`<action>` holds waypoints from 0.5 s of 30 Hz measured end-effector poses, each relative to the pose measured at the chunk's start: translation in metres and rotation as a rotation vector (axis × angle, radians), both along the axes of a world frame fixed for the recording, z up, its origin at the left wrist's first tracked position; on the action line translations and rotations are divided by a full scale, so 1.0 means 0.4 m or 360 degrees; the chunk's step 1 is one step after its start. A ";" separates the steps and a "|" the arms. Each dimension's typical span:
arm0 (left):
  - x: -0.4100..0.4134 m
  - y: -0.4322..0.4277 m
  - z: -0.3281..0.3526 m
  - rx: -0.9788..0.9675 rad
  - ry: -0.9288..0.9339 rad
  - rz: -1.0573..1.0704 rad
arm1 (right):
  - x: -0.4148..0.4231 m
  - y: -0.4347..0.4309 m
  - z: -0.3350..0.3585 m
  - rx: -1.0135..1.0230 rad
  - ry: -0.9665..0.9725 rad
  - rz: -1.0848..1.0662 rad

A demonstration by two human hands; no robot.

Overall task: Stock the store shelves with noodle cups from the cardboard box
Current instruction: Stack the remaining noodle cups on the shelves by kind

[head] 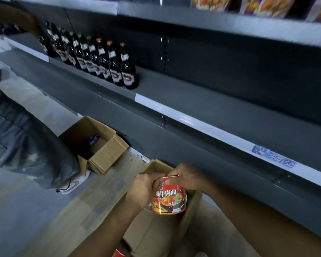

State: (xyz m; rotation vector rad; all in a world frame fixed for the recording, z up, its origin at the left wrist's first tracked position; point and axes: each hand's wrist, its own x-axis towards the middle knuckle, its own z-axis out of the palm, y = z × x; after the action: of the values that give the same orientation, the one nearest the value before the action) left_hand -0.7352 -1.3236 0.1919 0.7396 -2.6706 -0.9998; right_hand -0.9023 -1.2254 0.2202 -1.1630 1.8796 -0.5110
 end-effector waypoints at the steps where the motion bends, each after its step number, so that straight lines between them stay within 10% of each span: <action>1: 0.003 0.007 0.039 0.0043 0.0044 -0.0022 | 0.003 0.015 0.039 -0.0036 -0.0010 -0.0029; 15: -0.080 0.133 0.493 0.0600 0.0254 -0.0302 | -0.077 0.285 0.469 -0.0453 -0.0131 -0.0441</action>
State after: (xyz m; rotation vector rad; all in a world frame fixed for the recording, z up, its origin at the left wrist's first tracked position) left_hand -0.7671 -1.2704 0.3890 0.4474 -2.4768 -1.5677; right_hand -0.9332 -1.1112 0.4077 -1.0439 1.9501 -0.9917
